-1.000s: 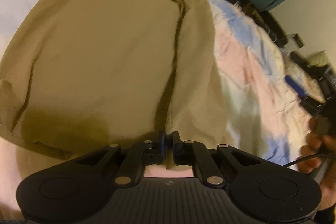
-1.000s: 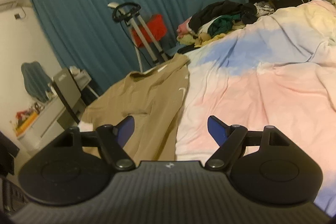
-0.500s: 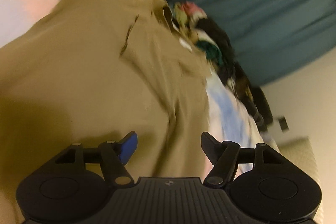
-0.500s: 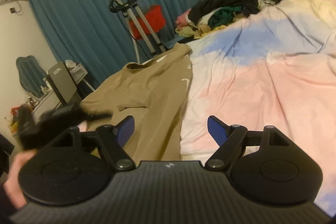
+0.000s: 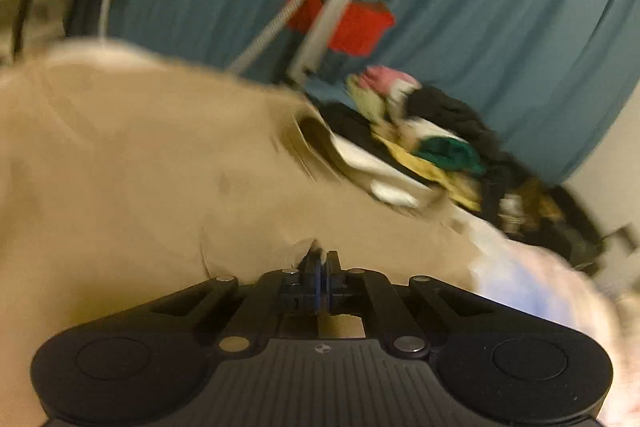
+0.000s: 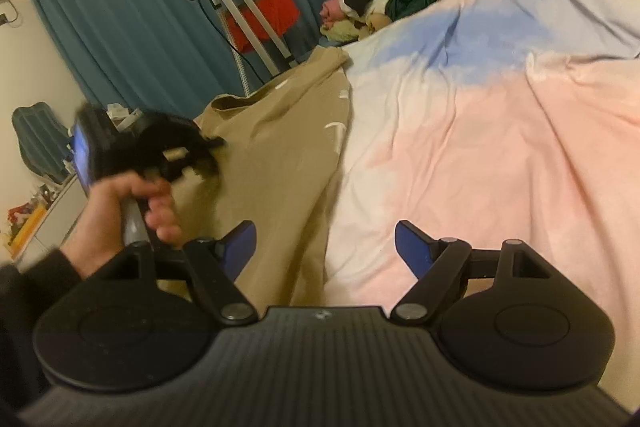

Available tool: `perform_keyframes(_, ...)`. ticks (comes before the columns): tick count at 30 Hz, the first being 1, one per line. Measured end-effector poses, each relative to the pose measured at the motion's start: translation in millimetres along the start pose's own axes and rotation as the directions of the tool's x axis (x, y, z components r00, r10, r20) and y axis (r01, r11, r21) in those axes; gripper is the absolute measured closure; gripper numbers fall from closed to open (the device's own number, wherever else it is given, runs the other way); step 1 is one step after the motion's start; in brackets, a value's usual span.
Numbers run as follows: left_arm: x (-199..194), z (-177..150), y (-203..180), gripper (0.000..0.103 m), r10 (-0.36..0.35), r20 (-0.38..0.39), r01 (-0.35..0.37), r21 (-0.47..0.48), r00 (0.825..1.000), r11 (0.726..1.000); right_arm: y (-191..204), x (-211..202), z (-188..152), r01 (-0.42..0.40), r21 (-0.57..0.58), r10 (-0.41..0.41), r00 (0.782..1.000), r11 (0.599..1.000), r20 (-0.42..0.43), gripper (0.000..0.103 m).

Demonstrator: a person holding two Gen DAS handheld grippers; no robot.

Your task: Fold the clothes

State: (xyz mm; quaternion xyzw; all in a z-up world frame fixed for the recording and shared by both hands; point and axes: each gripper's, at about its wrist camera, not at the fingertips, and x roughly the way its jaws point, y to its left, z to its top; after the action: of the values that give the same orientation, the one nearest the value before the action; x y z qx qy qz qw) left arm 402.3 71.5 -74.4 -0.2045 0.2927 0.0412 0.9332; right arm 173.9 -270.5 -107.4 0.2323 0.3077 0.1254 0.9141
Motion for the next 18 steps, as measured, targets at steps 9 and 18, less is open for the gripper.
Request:
perform_keyframes(9,-43,-21,29,0.051,-0.059,-0.121,0.056,-0.027,0.991,0.998,-3,2,-1,0.002,0.012,-0.002,1.000,1.000,-0.004,0.024)
perform_keyframes(18,-182,-126,56,0.041,-0.247,-0.331,0.242,-0.057,0.911,0.969,6,-24,3,-0.023,-0.020,0.023,0.999,1.000,0.035,0.024)
